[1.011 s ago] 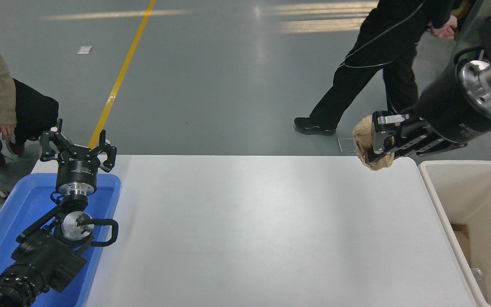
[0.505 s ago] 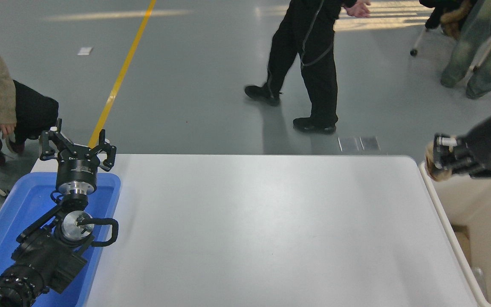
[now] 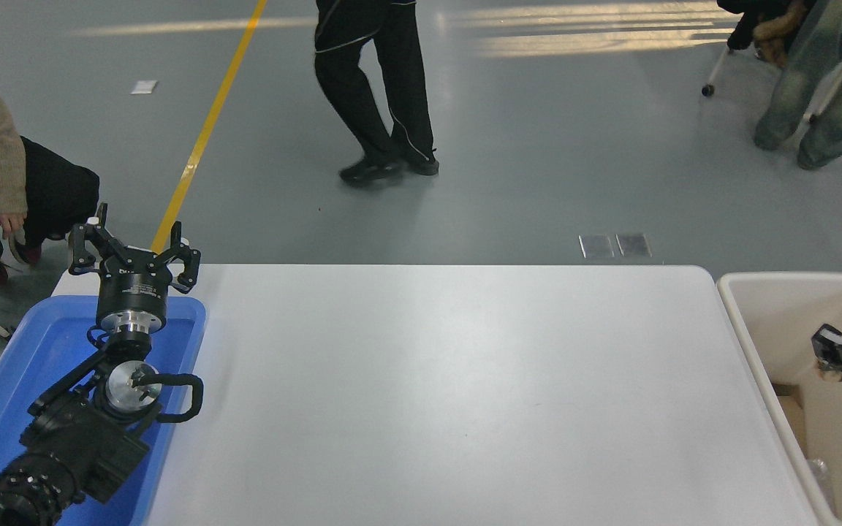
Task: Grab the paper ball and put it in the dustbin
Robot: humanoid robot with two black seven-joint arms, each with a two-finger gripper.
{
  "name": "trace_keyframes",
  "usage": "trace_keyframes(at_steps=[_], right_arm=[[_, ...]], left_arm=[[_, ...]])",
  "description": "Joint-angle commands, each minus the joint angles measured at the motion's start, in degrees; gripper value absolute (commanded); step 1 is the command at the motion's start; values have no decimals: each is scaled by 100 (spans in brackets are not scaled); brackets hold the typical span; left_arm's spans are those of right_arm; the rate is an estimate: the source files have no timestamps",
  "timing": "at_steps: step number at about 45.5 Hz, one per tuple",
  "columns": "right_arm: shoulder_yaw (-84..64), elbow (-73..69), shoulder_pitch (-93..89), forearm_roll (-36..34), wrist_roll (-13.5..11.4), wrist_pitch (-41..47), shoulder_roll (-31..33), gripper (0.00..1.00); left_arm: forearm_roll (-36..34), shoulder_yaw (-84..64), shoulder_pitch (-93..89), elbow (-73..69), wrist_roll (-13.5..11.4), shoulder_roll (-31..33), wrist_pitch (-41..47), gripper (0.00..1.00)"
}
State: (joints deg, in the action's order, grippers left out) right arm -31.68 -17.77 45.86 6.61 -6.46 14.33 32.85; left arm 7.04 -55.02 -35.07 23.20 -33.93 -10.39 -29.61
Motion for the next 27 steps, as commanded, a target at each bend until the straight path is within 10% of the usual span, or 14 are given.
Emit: trace_keyframes(at_steps=[1, 4, 6, 8, 27], right_arm=[[567, 1215, -1219, -133, -22, -334, -710, 0], [567, 1215, -1255, -282, -49, -387, -789, 1], [541, 1223, -1264, -397, -58, -448, -816, 62], [567, 1232, -1264, -415, -58, -579, -816, 100], [567, 1136, -1167, -792, -14, -651, -824, 100]], left_arm=[[-1, 0, 0, 0, 0, -7, 0, 99], [-1, -8, 0, 0, 0, 2, 0, 99], [-1, -8, 0, 0, 0, 2, 0, 99], [-1, -8, 0, 0, 0, 2, 0, 99], [-1, 0, -9, 0, 0, 2, 0, 99]])
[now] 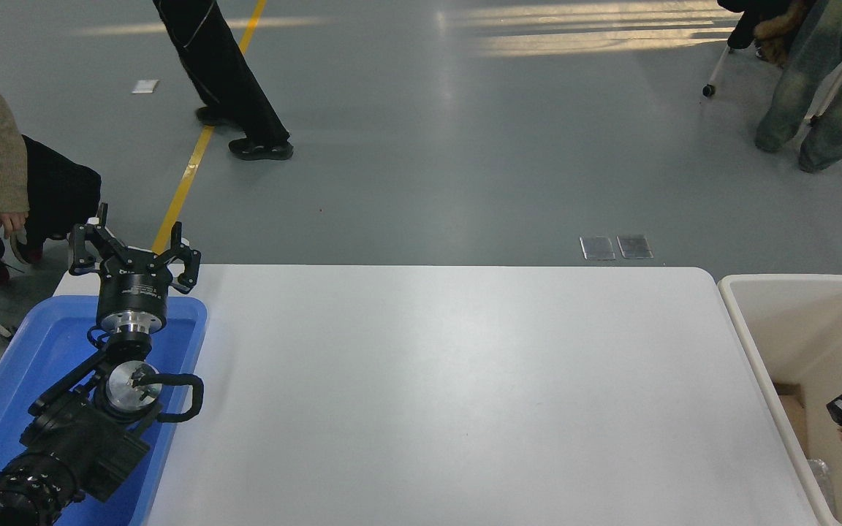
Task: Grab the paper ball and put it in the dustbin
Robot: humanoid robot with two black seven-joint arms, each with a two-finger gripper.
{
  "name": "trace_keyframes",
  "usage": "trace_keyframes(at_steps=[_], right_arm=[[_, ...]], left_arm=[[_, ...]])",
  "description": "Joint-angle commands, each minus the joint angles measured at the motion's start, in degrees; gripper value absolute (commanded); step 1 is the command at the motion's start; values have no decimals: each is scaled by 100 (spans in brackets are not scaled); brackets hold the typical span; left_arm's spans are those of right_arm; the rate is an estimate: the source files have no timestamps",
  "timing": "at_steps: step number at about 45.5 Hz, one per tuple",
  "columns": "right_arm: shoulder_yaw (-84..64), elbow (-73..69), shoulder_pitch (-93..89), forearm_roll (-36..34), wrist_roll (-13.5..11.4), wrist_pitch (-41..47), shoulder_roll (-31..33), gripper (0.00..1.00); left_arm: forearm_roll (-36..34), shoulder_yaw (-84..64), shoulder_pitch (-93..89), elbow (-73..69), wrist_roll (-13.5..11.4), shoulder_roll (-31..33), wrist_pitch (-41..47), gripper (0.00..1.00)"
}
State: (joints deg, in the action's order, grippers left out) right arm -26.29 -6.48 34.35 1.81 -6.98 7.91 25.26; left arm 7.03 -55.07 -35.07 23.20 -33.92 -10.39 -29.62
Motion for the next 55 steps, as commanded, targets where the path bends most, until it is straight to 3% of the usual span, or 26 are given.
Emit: trace_keyframes(at_steps=[1, 19, 30, 39, 48, 55], right_arm=[[27, -2, -7, -321, 48, 9, -73, 100], [27, -555, 1125, -339, 48, 264, 435, 100], [-70, -3235, 2356, -137, 13, 193, 1754, 100], [-1245, -5432, 4208, 777, -13, 185, 2457, 100], [-4040, -6936, 7127, 664, -13, 185, 1896, 100], [-5500, -7885, 8815, -285, -13, 307, 790, 100]], left_arm=[[0, 5, -9, 0, 0, -7, 0, 99], [-9, 13, -9, 0, 0, -7, 0, 99], [-9, 13, -9, 0, 0, -7, -9, 99], [-18, 13, -9, 0, 9, -7, -18, 99], [-18, 13, -9, 0, 9, -7, -18, 99], [-18, 13, -9, 0, 9, -7, -18, 99]])
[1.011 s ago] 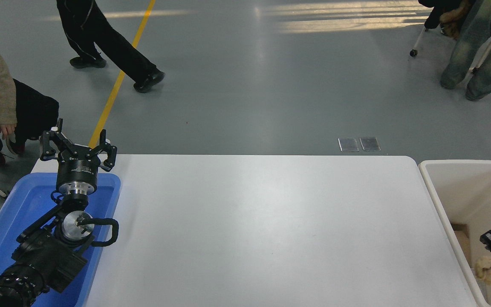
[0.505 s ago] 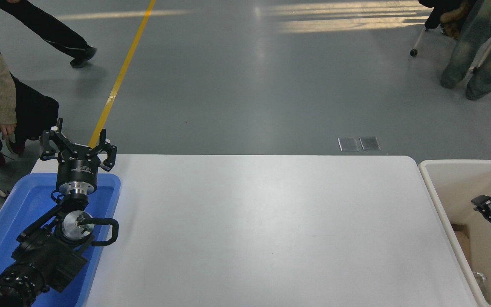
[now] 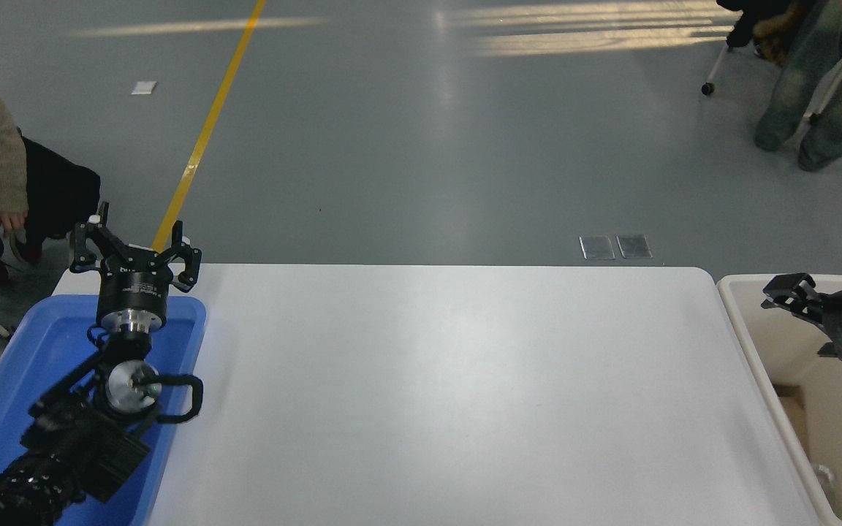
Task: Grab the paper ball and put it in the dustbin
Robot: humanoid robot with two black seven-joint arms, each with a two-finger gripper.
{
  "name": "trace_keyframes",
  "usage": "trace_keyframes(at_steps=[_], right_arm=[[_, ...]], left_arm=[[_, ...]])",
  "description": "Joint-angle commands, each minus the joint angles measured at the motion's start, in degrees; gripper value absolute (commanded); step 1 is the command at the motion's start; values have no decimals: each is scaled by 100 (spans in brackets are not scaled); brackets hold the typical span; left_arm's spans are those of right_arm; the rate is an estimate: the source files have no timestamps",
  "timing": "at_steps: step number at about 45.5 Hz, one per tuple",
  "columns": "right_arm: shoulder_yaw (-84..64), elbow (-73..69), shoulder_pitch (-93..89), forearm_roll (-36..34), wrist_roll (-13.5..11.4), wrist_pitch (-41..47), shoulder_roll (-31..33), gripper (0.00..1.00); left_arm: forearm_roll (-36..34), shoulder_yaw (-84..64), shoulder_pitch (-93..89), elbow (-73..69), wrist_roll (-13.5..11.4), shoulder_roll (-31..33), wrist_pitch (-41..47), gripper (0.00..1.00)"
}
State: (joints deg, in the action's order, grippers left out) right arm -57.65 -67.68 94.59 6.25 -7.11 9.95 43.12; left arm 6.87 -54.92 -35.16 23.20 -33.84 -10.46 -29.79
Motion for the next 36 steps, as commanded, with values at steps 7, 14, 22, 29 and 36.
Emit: trace_keyframes(at_steps=[7, 14, 22, 29, 36], right_arm=[[-2769, -2697, 4102, -1512, -1, 726, -2105, 100], [-2672, -3014, 4656, -2083, -1, 1378, -2923, 100], [-2488, -3128, 5131, -2725, -1, 2335, -3609, 100], [-2189, -3119, 5377, -3007, -1, 2565, -3697, 100], [-2171, -3111, 5605, -3033, -1, 2617, -3732, 100]], left_arm=[[16, -1, 9, 0, 0, 0, 0, 99], [16, -10, 18, 0, -9, 0, 8, 99], [16, -10, 18, 0, -9, 0, 8, 99], [16, -10, 18, 0, -9, 0, 8, 99], [16, -10, 18, 0, -9, 0, 8, 99]])
